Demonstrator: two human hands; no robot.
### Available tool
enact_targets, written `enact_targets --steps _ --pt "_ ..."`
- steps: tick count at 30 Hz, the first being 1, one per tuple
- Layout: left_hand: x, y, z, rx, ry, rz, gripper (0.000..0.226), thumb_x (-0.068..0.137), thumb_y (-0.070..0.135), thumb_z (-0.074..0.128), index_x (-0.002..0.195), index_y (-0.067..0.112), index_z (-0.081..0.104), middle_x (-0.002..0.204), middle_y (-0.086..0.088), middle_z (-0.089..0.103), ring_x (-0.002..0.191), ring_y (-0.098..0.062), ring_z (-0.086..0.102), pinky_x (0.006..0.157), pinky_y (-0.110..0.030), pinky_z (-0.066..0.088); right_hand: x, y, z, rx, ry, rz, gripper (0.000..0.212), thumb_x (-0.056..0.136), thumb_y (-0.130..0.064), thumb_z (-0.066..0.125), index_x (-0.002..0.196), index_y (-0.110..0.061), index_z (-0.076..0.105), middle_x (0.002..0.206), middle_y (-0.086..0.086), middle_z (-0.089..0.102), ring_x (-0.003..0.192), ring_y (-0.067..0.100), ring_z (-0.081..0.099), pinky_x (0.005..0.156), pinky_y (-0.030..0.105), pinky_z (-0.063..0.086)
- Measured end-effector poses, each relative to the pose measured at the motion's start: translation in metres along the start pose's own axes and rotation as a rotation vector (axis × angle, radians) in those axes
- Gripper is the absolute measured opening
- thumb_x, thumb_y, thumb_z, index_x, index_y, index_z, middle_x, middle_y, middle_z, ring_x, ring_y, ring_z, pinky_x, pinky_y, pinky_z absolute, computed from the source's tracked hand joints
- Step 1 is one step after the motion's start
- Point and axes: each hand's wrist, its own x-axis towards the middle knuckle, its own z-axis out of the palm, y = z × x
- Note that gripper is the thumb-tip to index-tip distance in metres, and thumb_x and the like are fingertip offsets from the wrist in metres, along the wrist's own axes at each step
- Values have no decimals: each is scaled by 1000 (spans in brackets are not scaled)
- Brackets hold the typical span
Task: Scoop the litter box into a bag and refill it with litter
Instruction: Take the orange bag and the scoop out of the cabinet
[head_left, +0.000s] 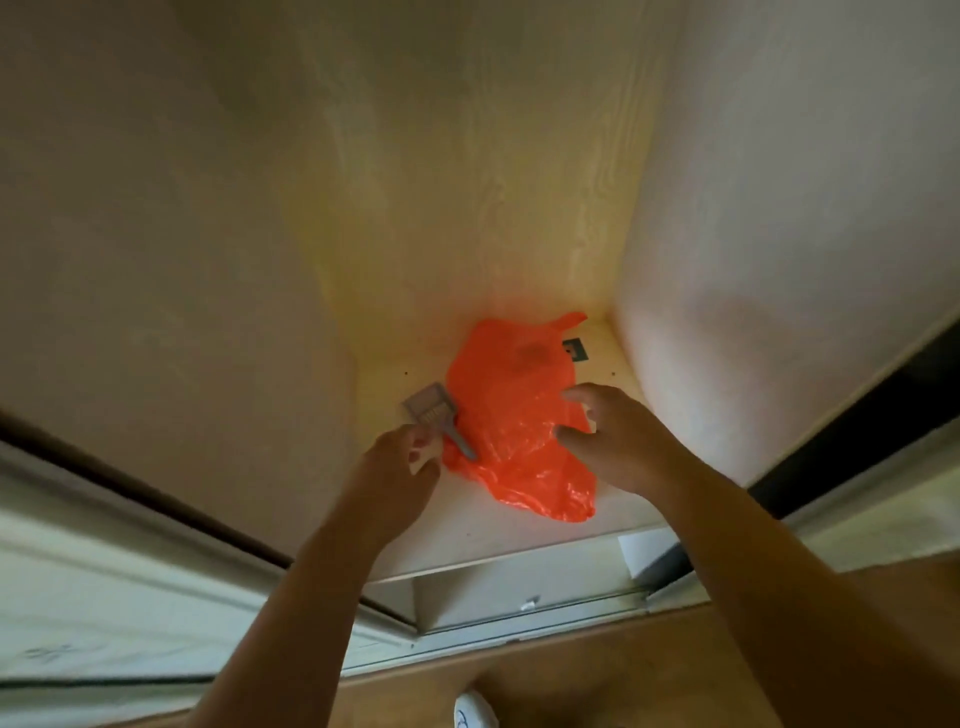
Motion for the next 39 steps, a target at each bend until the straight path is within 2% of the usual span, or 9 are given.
enact_targets --steps 12,16,19,23,26,30,32,35,39 --pt "15 -38 31 -41 -78 -164 38 96 26 67 133 23 60 133 2 63 110 -13 63 93 -26 48 87 28 91 -71 -263 117 56 85 -47 64 139 -35 55 149 3 46 127 25 54 105 42 49" --pt "19 -37 47 -49 -98 -208 39 98 26 65 136 22 58 137 2 60 114 -13 61 93 -25 46 111 69 110 12 -322 284 64 78 -45 65 140 -46 51 151 9 33 105 29 66 86 41 59" --pt "22 -33 62 -62 -101 -227 39 97 25 65 135 21 59 137 -1 60 112 -15 63 96 -28 49 125 103 123 86 -352 430 74 85 -37 68 152 -46 37 137 19 48 92 15 49 81 37 53" --pt "27 -24 80 -91 -155 -256 40 97 26 63 136 23 58 139 1 57 116 -14 61 99 -31 49 127 130 137 176 -414 573 93 89 -40 70 158 -48 8 163 14 30 127 34 53 92 45 51" --pt "32 -18 90 -112 -183 -279 38 98 30 62 135 26 60 140 3 59 114 -13 62 99 -34 53 118 138 144 397 -481 745 82 96 -36 66 158 -48 14 166 5 22 142 35 39 100 54 48" --pt "39 -9 97 -156 -230 -325 40 99 30 61 139 24 59 134 -1 65 109 -18 68 99 -38 56 120 152 154 702 -393 862 56 97 -18 65 147 -21 41 135 11 50 113 34 60 85 48 59" --pt "41 -6 98 -161 -238 -328 42 99 29 60 141 24 58 136 -2 65 111 -16 68 102 -37 54 124 154 157 806 -325 838 45 97 -9 64 139 -7 47 131 14 58 113 32 64 83 43 59" --pt "45 -2 97 -164 -241 -316 43 100 29 60 142 24 56 140 0 63 111 -13 65 103 -35 52 129 146 152 867 -241 752 37 97 -4 62 133 -1 54 132 15 61 120 26 61 103 42 52" --pt "47 6 97 -197 -230 -291 42 100 30 60 142 28 56 139 1 62 103 -12 64 97 -31 53 125 122 133 755 -172 540 10 96 -13 64 101 -20 69 117 10 69 118 27 63 107 42 49"
